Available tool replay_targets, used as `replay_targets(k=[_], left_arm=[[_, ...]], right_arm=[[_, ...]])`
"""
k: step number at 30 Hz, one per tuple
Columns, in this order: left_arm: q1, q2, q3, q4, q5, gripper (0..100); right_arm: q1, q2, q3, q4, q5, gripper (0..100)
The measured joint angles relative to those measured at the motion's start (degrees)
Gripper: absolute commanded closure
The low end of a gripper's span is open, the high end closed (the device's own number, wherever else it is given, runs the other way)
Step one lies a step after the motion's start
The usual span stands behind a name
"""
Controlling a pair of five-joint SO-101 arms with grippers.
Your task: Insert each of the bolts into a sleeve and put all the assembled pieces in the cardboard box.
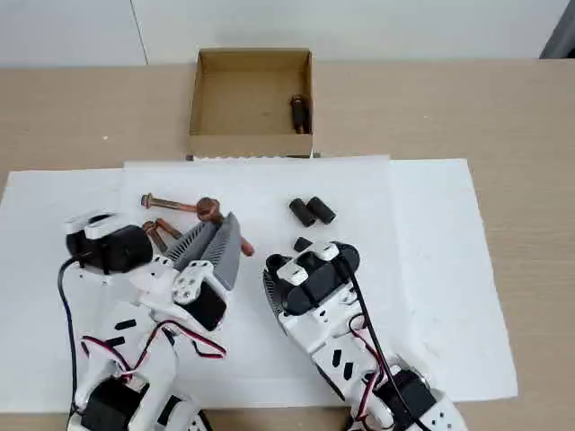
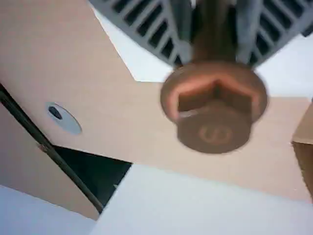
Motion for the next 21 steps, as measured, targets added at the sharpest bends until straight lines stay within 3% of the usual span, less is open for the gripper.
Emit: replay_targets(k=[7,15,21], left_arm=[[4.66,0.18,1.49,-0.09,0.0,99],[4.48,0.09,3.6,-0.18,0.0,99],[4.48,0.09,6.33,-4.57,0.0,99]], right_arm=[[0.0,0.0,0.0,0.0,4.22,99.5],[-0.7,0.0,0.0,0.0,4.66,99.5],[-2.2,0.0,0.0,0.0,4.66,99.5]])
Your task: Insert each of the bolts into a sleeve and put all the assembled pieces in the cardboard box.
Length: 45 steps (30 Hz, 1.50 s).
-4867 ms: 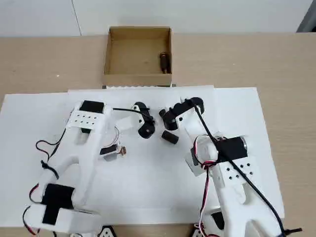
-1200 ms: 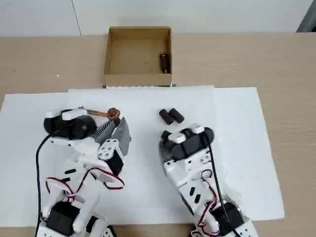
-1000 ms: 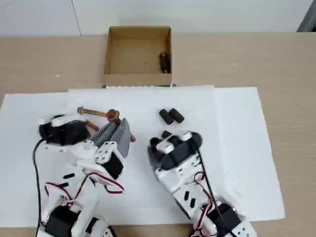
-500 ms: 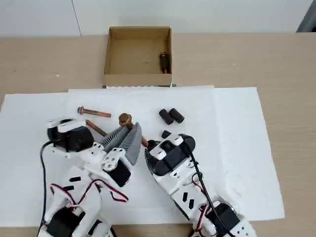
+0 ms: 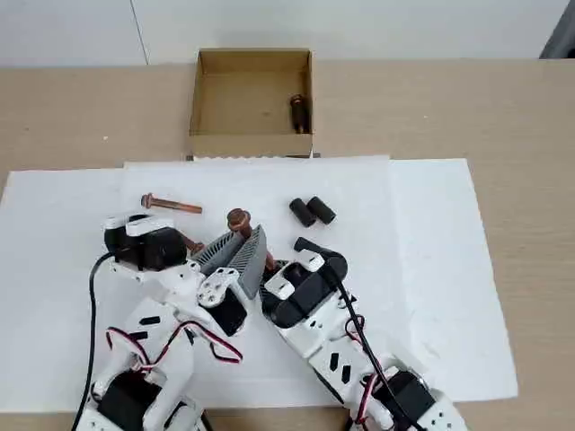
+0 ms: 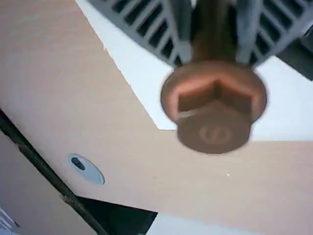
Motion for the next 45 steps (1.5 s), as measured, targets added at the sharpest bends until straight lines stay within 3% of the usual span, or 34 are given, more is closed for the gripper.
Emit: replay_targets(k=[21,30,39,45], left_arm=[[0.97,-0.09,0.18,1.85,-4.48,99],[6.07,-0.09,0.09,12.66,-6.24,99],[6.42,-1.05,-0.18,16.62,-9.14,99],[6.51,-1.05,-0.18,16.88,-12.48,84]], right_arm=[[-0.09,0.0,-0.09,0.0,0.09,99.5],[-0.35,0.0,-0.09,0.0,0.26,99.5],[-0.53,0.0,0.0,0.09,0.26,99.5],[-0.18,0.0,0.09,0.09,0.26,99.5]])
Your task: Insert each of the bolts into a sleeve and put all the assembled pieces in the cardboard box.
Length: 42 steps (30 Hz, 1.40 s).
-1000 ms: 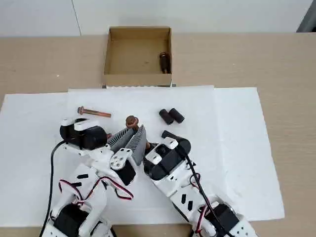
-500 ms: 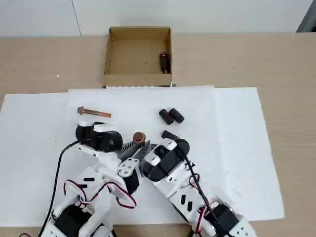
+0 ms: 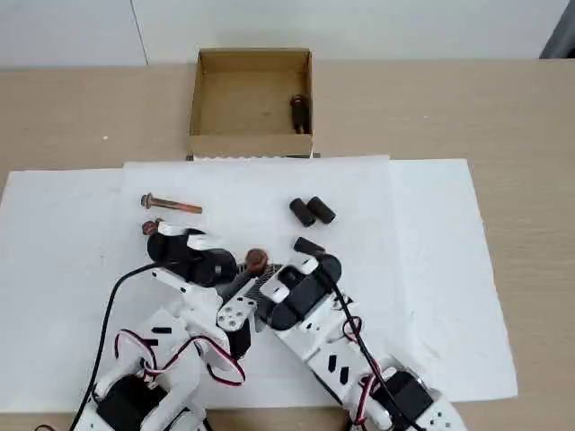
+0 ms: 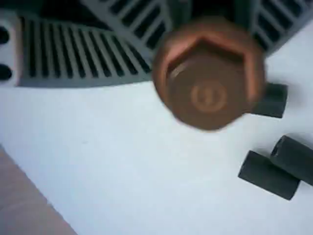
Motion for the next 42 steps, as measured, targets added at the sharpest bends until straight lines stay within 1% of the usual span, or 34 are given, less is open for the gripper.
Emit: replay_targets(k=[2,8,14,17,24,26,29,30,31,34,38,42], left_arm=[[0.18,-0.09,0.09,0.53,-0.7,82],[0.0,-0.09,-0.79,0.88,-2.29,82],[-3.87,0.79,-2.46,2.29,-8.09,82],[-4.92,0.62,-4.48,4.4,-9.93,82],[-5.01,0.09,-9.85,9.49,-10.29,82],[-5.01,0.09,-11.52,9.67,-10.29,85],[-5.01,0.18,-14.95,9.76,-10.29,98],[-5.01,0.18,-16.35,9.76,-10.29,100],[-5.1,0.18,-17.67,9.76,-10.29,98],[-5.63,0.18,-21.19,9.76,-10.37,100],[-10.73,0.18,-22.15,11.78,-10.9,99],[-19.52,0.18,-19.43,12.92,-16.88,99]], right_arm=[[0.18,0.09,0.0,0.0,0.0,99.5],[0.18,0.09,0.0,0.0,0.0,99.5],[0.09,0.0,-0.09,-0.09,0.0,99.5],[0.09,0.09,-0.09,-0.09,0.0,99.5],[-0.09,0.0,-0.09,-0.09,0.0,99.5],[0.09,0.0,-0.09,-0.09,0.0,99.5],[0.79,0.0,-0.09,-0.09,-0.18,99.5],[1.76,0.0,-0.09,-0.09,-0.88,99.5],[2.81,0.0,-0.09,-0.09,-1.76,99.5],[6.42,0.0,-0.09,-0.09,-3.6,99.5],[10.99,0.09,-0.09,0.35,-4.31,99.5],[15.74,0.09,-0.26,4.84,-8.26,99.5]])
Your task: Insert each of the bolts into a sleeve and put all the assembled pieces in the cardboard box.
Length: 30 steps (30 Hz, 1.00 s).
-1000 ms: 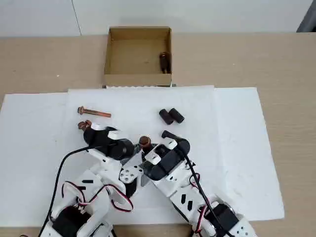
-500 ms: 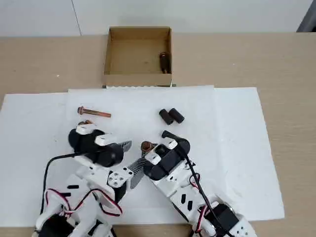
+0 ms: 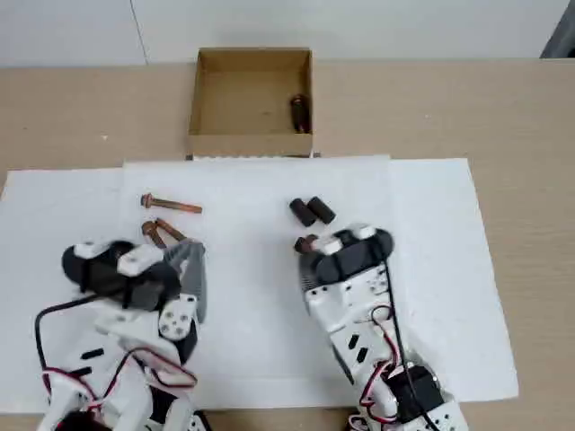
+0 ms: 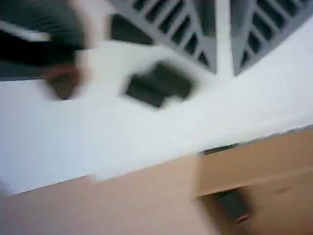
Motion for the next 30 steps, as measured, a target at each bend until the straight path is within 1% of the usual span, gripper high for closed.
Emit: replay_targets(k=[4,6,8,11,14,21,26,30], left_arm=[[-9.41,0.0,6.15,0.0,-3.78,99],[-12.84,-0.09,9.49,0.0,-4.13,99],[-14.77,0.09,12.31,0.0,-4.13,99],[-15.38,0.0,15.47,0.0,-4.31,99],[-15.56,0.0,18.37,0.0,-2.73,99],[-15.56,0.44,21.98,0.0,-1.49,99],[-15.56,0.62,24.44,-1.23,-1.41,99],[-15.56,0.62,26.37,-2.2,-1.41,99]], right_arm=[[0.97,0.0,-3.08,5.19,-4.22,99.5],[1.58,0.0,-4.48,6.33,-5.01,99.5],[1.67,0.0,-6.33,7.47,-5.27,99.5],[1.41,2.02,-10.02,9.85,-5.45,99.5],[1.41,6.86,-14.86,10.99,-5.45,99.5],[1.58,28.4,-30.59,10.29,-5.45,99.5],[4.84,43.96,-38.95,2.29,-5.45,99.5],[5.8,56.35,-44.84,-4.75,-4.13,99.5]])
